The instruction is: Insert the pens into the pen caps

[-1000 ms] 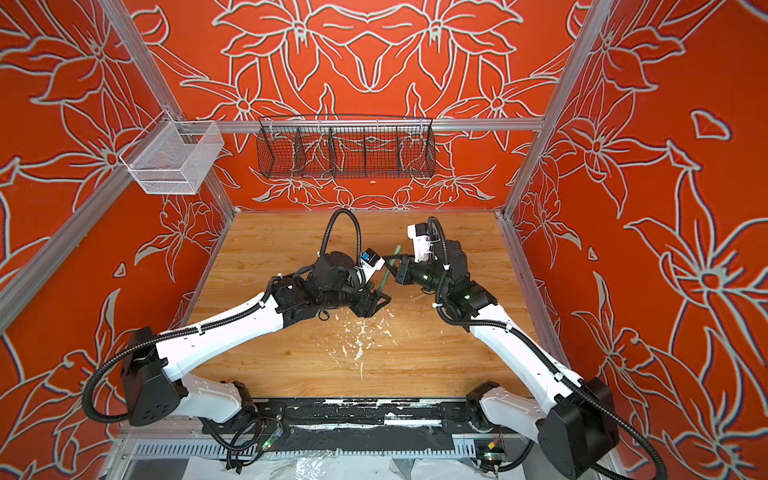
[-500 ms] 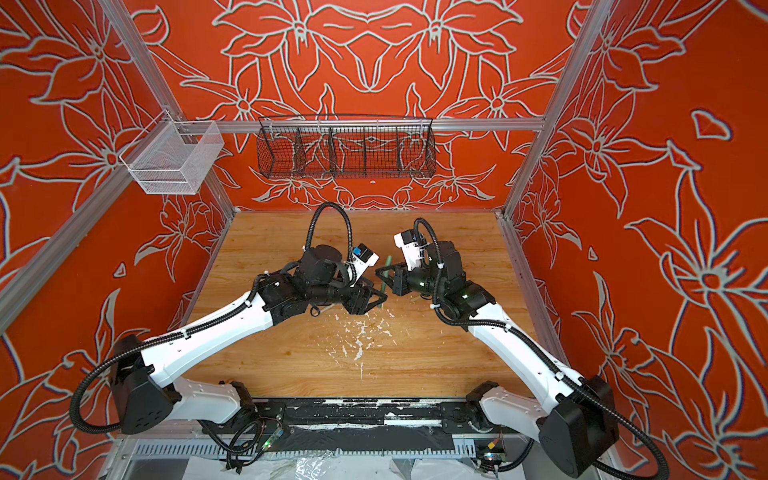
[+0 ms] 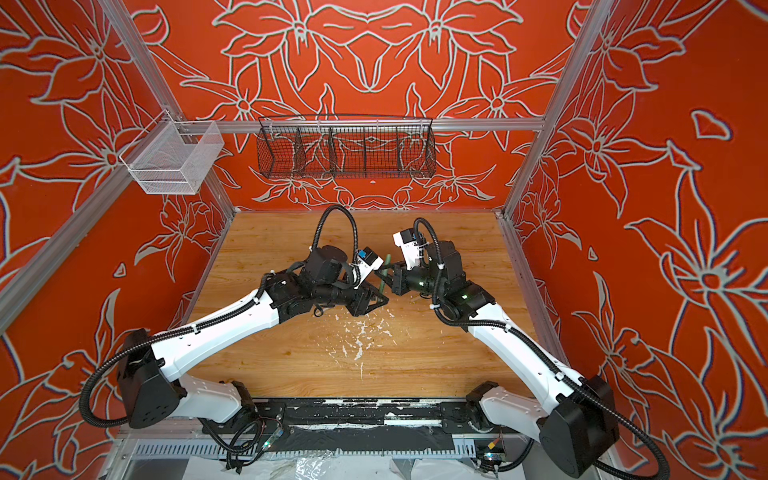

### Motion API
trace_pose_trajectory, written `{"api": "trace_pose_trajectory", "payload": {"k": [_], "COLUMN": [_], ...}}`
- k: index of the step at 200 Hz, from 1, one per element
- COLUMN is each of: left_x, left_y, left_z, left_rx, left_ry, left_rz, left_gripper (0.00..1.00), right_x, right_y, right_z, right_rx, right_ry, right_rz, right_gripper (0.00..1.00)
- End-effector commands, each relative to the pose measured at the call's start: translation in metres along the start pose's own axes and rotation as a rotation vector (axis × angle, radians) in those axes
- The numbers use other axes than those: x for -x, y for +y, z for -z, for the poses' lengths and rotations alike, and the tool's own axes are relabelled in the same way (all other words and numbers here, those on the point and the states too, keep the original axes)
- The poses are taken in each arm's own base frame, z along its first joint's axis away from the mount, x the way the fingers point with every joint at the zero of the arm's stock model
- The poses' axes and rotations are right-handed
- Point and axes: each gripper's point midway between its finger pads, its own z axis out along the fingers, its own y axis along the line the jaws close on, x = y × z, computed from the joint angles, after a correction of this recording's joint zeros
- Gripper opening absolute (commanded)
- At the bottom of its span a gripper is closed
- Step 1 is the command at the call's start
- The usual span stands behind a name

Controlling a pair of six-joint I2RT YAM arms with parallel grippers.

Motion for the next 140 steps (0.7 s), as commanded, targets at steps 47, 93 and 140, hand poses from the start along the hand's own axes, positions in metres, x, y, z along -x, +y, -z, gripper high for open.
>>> {"api": "trace_pose_trajectory", "payload": {"k": [47,93,140], "left_x": [0.0042,0.0029,0.0048], "left_y": [0.0017,-0.0006,-0.0023], "left_z": [0.0051,0.0025,0.0014], "left_rx": [-0.002,-0.024,-0.035], "left_ry": [-0.029,-0.019,-0.023], "left_rz": [-0.001,0.007,0.008], "left_gripper": [0.30,0.30,0.29], "right_x": [0.0014,0.0029,0.0019], "right_y": [0.0003,-0.0003,-0.0002], "right_z": [0.0049,0.0065,0.0057], "right_rx": [-0.019,-0.026,-0.022], "right_ry": [-0.041,-0.056,-0.056], "right_rz": [0.042,0.038,0.037], "right_gripper": [0.00,0.00,0.00]}}
